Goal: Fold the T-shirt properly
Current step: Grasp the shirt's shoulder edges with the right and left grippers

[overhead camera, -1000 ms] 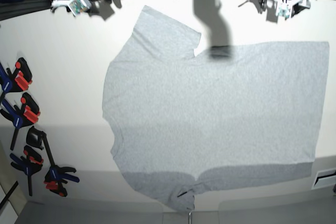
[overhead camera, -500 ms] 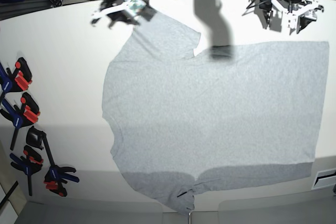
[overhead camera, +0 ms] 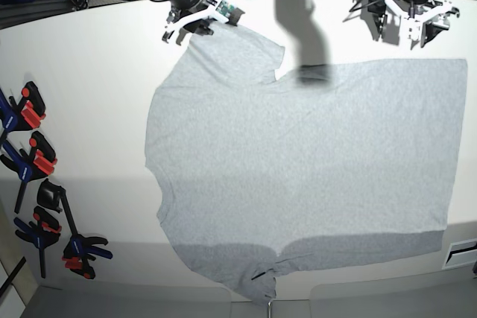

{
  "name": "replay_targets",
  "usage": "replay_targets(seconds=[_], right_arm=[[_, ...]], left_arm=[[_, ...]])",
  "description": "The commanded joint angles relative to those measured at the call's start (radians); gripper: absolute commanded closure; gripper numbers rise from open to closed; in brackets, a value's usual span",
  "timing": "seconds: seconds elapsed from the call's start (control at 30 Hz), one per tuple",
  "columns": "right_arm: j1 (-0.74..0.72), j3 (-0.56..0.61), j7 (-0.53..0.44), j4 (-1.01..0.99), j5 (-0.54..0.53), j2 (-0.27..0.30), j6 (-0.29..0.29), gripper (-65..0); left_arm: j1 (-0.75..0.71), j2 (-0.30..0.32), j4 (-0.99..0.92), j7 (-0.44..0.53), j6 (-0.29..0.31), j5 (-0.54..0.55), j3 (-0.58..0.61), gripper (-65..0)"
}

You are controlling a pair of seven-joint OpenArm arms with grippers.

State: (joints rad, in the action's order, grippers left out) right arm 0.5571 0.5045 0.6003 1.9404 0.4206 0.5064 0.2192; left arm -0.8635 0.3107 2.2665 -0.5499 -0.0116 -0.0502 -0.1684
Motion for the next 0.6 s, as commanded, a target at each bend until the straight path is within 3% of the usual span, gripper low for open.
replay_targets(seconds=[0.0,0.07,0.17,0.23,0.3,0.47,0.57], right_arm=[[0.005,0.000,0.010,-0.001,0.007,0.006,-0.004,-23.4],[0.002,0.000,0.010,-0.019,0.005,0.006,-0.004,-17.6],[0.003,0.000,0.008,-0.041,-0.008,0.006,-0.004,0.0],[0.005,0.000,0.003,-0.041,-0.001,0.006,-0.011,0.0],[0.005,0.000,-0.005,-0.040,0.000,0.005,-0.035,0.0],[0.006,0.000,0.008,-0.039,-0.001,0.005,-0.037,0.0],[0.006,0.000,0.010,-0.039,-0.001,0.005,-0.037,0.0]], left_arm=[[-0.009,0.006,0.018,0.020,-0.007,-0.005,-0.002,-44.1],[-0.009,0.006,0.018,0.020,-0.007,-0.005,-0.002,-44.1],[-0.008,0.006,0.018,-0.007,-0.003,-0.005,-0.002,-44.1],[-0.009,0.008,0.018,-0.039,0.020,-0.006,-0.002,-44.1],[-0.009,0.032,0.012,-0.031,0.098,-0.013,-0.002,-44.1],[0.053,0.199,-0.139,0.036,0.126,-0.093,-0.002,-44.1],[0.124,0.299,-0.291,0.062,0.257,-0.106,-0.001,-44.1]])
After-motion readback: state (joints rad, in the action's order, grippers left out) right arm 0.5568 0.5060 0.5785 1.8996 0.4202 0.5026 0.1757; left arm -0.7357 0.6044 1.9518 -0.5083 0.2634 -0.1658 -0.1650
